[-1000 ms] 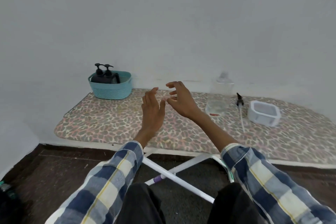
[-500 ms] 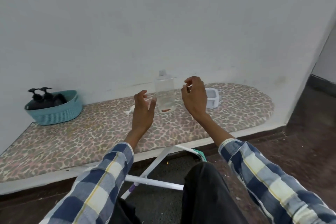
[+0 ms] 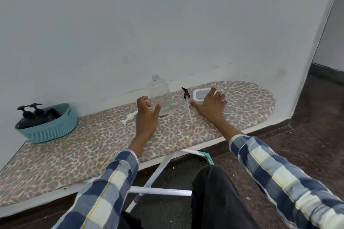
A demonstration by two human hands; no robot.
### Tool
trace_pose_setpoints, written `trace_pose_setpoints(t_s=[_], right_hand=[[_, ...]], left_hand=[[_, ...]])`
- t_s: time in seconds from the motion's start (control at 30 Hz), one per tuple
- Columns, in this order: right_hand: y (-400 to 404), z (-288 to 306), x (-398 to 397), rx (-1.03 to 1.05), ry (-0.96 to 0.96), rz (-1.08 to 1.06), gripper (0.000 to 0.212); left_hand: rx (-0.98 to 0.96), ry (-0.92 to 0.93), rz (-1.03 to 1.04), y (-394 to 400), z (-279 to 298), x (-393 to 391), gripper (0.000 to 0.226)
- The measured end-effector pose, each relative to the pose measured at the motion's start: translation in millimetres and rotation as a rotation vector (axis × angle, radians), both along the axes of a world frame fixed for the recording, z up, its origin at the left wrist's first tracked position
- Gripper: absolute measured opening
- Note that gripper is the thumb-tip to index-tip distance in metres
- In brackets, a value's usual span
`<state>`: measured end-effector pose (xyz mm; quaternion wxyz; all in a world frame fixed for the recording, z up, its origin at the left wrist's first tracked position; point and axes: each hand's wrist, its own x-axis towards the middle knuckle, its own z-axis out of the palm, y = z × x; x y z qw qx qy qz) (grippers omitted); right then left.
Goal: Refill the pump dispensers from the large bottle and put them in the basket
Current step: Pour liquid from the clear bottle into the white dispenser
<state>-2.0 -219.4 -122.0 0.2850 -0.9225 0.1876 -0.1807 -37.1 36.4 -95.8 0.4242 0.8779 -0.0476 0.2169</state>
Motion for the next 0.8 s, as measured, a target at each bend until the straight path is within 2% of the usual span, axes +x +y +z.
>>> trace_pose_setpoints(t_s=[0.1, 0.2, 0.33, 0.5, 0.67, 0.73, 0.8], right_hand=[[3.2, -0.1, 2.1, 0.032, -0.032, -0.022, 0.121], [2.7, 2.8, 1.9, 0.079, -0.071, -0.039, 0.119], [10.9, 4.0, -6.4, 0.163, -0.152, -0.055, 0.116], [37.9, 6.5, -36.8, 0.275, -0.387, -0.03, 0.101], [64.4, 2.7, -67.2, 0.177, -0.686, 0.127, 0.099], [77.7, 0.4, -76.3, 0.156, -0.738, 0.242, 0.106], [90.8, -2.3, -81.2, 0.125, -0.763, 0.336, 0.105]], left_hand=[[0.019, 0.018, 0.042, 2.4, 3.9, -0.6, 0.054], [-0.002, 0.043, 0.034, 7.0, 3.7, 1.4, 0.042], [-0.16, 0.11, -0.036, 9.8, 4.2, 3.0, 0.027], [-0.309, 0.186, -0.153, 2.8, 10.6, -3.8, 0.036], [-0.369, 0.327, -0.335, -7.7, 25.2, -16.2, 0.06], [-0.384, 0.366, -0.411, -10.4, 29.9, -21.3, 0.06], [-0.407, 0.365, -0.439, -11.2, 31.4, -23.3, 0.049]])
